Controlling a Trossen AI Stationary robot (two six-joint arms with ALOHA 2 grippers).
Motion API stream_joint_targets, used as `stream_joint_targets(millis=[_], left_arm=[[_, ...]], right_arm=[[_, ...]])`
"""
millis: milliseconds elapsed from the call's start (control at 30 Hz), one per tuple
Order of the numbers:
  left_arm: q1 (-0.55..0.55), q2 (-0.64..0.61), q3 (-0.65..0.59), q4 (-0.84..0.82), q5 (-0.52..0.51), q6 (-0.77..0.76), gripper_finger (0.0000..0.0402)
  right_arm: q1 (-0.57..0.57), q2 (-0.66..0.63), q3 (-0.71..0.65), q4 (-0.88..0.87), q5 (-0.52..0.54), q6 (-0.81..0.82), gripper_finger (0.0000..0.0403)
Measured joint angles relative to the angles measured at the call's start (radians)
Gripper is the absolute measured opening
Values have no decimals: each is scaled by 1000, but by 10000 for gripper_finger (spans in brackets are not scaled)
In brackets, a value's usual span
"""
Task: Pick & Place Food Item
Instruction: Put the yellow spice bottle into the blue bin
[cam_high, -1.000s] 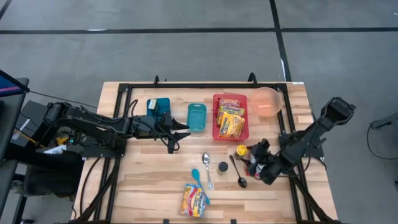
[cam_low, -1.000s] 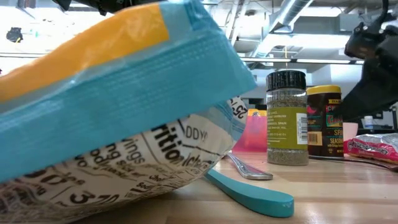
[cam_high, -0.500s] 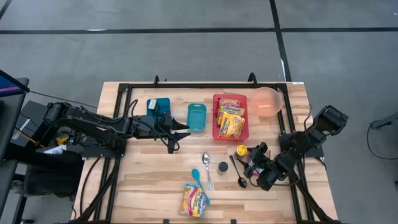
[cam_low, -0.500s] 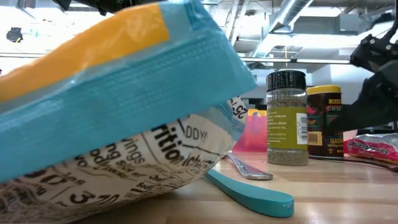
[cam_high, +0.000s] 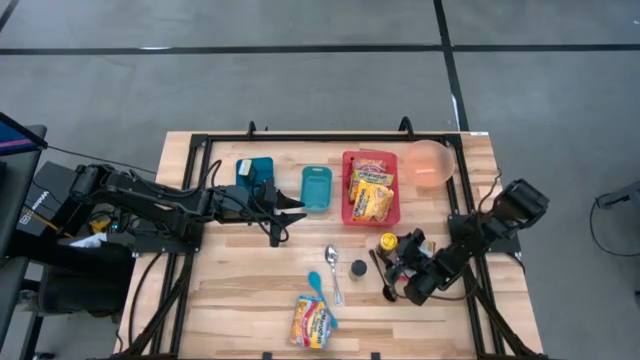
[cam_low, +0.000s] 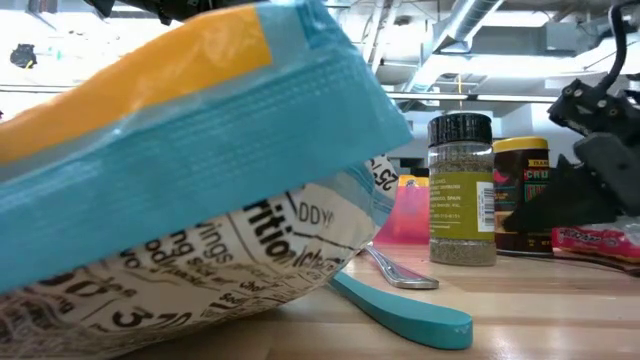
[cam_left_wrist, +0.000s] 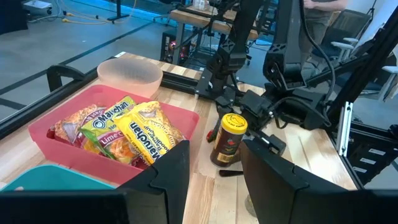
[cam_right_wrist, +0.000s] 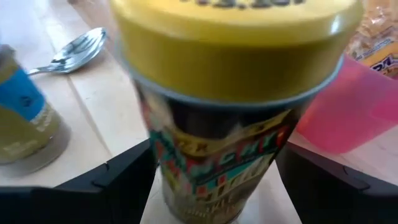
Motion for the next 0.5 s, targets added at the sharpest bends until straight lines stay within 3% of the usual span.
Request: stream_joint_targets(millis=[500], left_arm=[[0,0,0,0,0,0,140]], right_arm=[[-14,14,0,53,-5,-31,286]])
